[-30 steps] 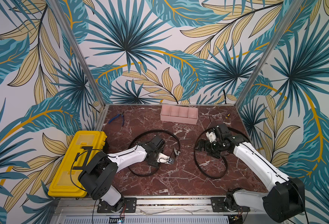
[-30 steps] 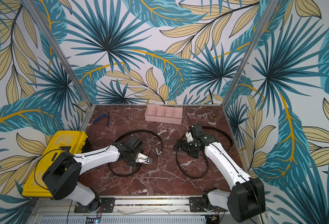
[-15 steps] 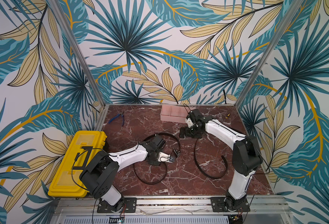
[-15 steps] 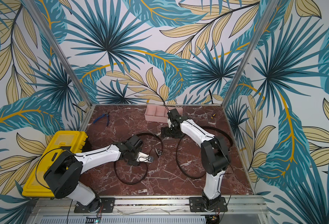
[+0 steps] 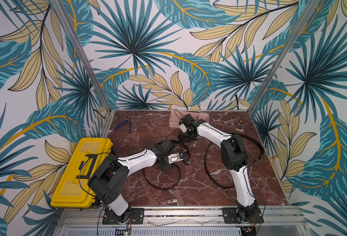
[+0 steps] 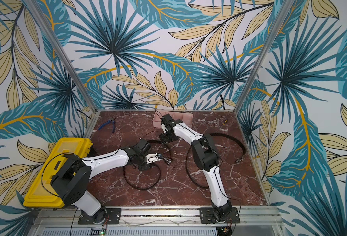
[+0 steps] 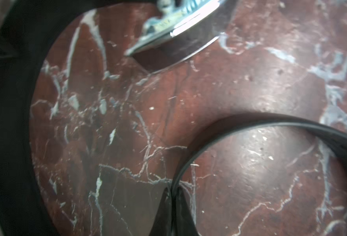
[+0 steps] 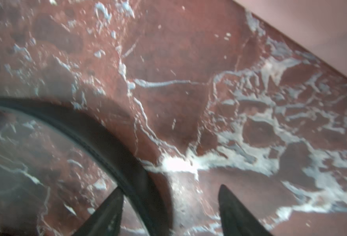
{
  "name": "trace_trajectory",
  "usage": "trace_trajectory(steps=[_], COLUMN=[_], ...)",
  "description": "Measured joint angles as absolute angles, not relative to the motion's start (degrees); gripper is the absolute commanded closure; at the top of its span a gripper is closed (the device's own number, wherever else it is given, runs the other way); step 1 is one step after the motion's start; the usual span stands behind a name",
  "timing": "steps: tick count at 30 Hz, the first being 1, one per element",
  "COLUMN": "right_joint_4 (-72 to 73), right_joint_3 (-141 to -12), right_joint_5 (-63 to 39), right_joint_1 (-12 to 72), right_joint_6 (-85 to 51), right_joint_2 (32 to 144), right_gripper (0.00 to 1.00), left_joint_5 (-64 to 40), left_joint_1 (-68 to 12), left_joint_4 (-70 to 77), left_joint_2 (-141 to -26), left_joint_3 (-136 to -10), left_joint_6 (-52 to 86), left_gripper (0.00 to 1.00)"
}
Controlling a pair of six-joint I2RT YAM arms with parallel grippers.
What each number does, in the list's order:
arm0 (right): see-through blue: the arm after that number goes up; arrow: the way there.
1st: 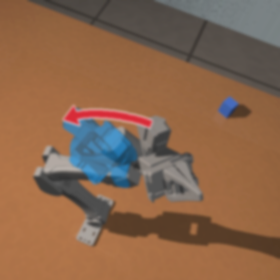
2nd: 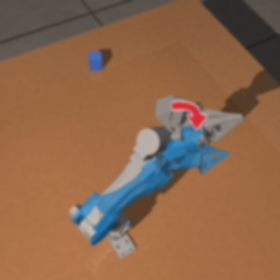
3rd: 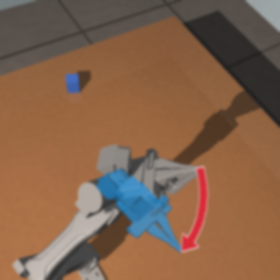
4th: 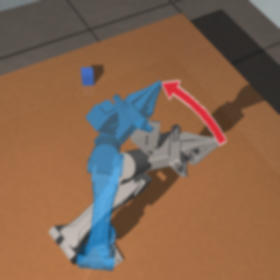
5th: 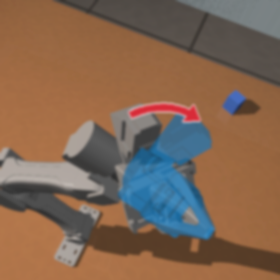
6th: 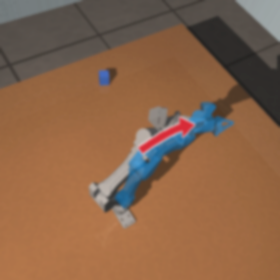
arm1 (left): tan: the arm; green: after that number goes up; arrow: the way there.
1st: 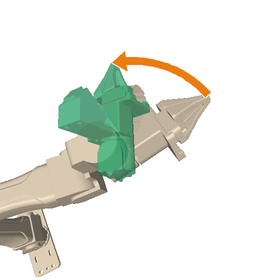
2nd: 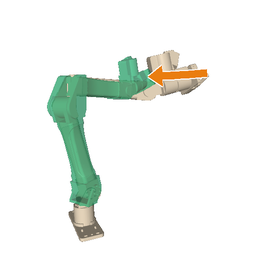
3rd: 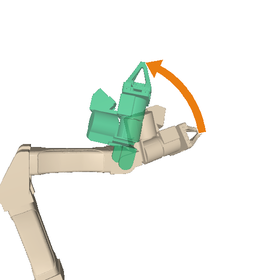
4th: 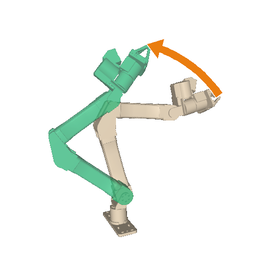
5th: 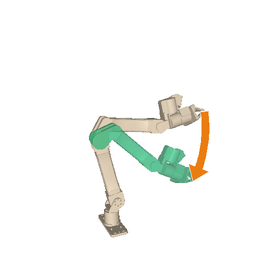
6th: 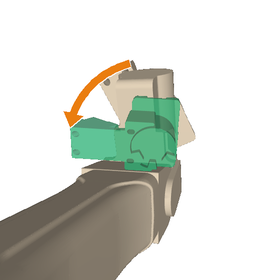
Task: Place the belts into the storage roll
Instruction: Roll the belt at the center of the board.
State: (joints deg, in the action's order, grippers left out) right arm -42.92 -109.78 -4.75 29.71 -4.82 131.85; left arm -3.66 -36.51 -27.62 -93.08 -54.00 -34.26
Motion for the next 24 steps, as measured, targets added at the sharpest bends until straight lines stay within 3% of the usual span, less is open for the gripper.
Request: trace_trajectory(steps=[6, 12, 24], right_joint_4=[-43.81, -42.44, -41.65], right_joint_3=[-110.52, -107.74, -94.06], right_joint_5=[-3.03, 0.54, 4.08], right_joint_1=[30.22, 30.2, 27.97], right_joint_6=[-4.84, -6.17, -18.65], right_joint_2=[133.88, 132.66, 124.07], right_gripper=[0.78, 0.84, 0.85], left_joint_5=[-2.81, -2.07, 4.32], left_joint_1=[-34.22, -31.62, -29.87], left_joint_4=[-26.65, -26.81, -34.0], left_joint_2=[-92.86, -93.86, -102.63], left_joint_3=[-53.6, -54.46, -66.37], left_joint_6=[-24.97, -15.14, 8.73], left_gripper=[1.0, 1.0, 1.0])
